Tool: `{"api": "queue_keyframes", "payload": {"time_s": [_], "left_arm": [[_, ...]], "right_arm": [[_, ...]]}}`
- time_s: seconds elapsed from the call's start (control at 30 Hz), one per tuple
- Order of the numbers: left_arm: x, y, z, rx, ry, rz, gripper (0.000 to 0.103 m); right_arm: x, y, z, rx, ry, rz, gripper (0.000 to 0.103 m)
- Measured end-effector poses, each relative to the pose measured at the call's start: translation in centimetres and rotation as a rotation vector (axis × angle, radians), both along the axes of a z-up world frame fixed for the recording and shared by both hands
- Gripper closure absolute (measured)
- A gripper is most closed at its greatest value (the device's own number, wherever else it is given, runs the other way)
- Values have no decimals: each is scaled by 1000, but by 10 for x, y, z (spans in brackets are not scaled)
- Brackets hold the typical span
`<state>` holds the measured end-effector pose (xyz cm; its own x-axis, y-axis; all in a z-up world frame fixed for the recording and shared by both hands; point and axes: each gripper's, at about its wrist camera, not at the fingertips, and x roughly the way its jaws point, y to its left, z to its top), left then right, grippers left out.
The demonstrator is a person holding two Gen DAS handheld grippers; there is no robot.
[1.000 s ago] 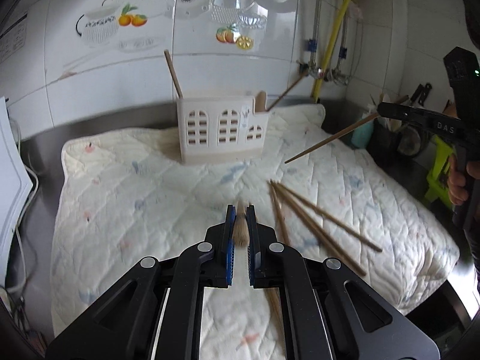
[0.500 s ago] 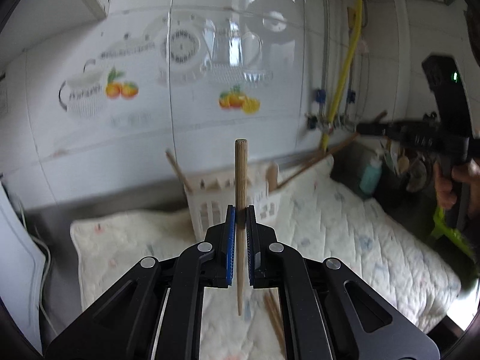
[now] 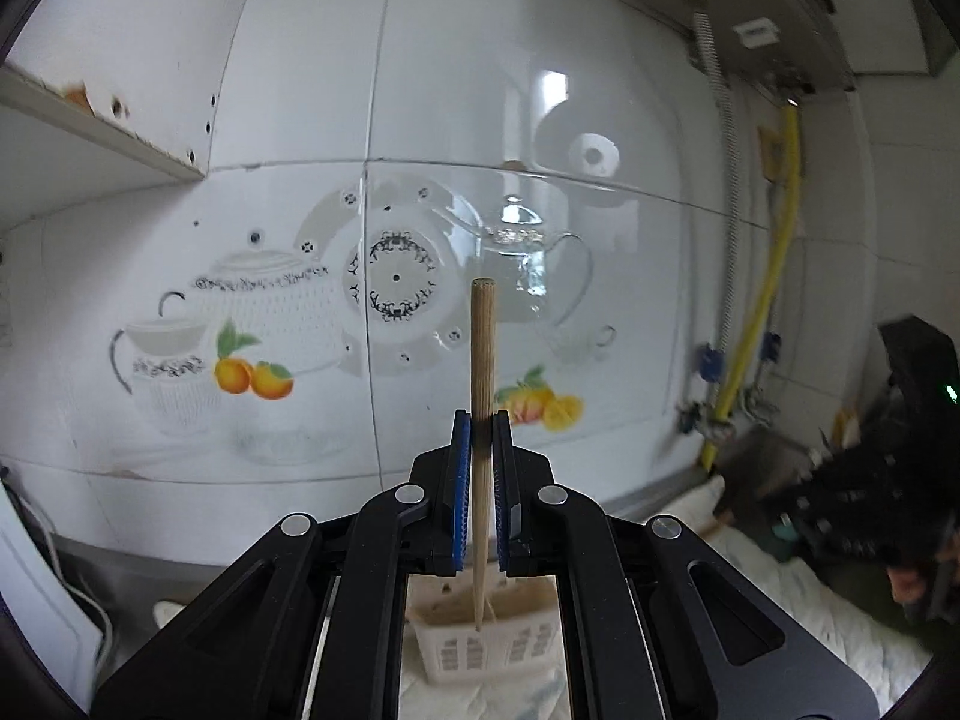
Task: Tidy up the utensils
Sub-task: 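Insert the left gripper's chopstick into the holder and open while the right gripper releases its chopstick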
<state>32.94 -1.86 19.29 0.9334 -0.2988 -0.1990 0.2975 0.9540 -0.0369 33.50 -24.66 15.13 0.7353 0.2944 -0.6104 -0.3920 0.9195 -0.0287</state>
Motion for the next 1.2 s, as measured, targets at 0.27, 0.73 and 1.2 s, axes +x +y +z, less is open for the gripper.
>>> {"api": "queue_keyframes", "payload": {"time_s": [0.27, 0.73, 1.2], "left_arm": [[44, 3, -33, -13, 79, 42, 98], [40, -1, -41, 16, 110, 33, 77], [-78, 2, -53, 53, 127, -27, 69]], "right_arm": [[16, 6, -13, -17, 47, 27, 97], [29, 11, -16, -13, 71, -11, 90], [-87, -3, -31, 40, -14, 7, 88]]}}
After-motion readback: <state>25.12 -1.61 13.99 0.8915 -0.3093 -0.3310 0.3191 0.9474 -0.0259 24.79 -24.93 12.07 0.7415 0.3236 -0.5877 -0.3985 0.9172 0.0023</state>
